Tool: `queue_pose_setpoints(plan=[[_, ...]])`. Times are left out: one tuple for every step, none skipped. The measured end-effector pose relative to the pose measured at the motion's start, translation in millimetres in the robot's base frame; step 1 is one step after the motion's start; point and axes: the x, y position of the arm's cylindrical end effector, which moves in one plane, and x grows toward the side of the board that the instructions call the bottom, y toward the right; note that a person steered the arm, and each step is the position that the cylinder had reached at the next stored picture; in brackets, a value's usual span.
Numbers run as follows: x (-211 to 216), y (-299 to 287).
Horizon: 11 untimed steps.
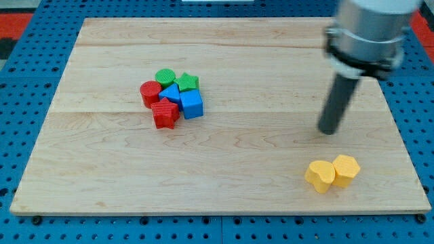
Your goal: Push the yellow blocks towards the bottom center of the board
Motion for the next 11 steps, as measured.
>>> queue_pose_setpoints(plan=[[19.9,45.9],[56.4,54.7],[76.7,5.8],[97.4,-26.0],[114.5,-43.0],[115.8,-78.7],[107.7,-110.0],[90.8,-137.1],[79.3,-138.7],[73.3,-109.2],[50.6,-91.0]])
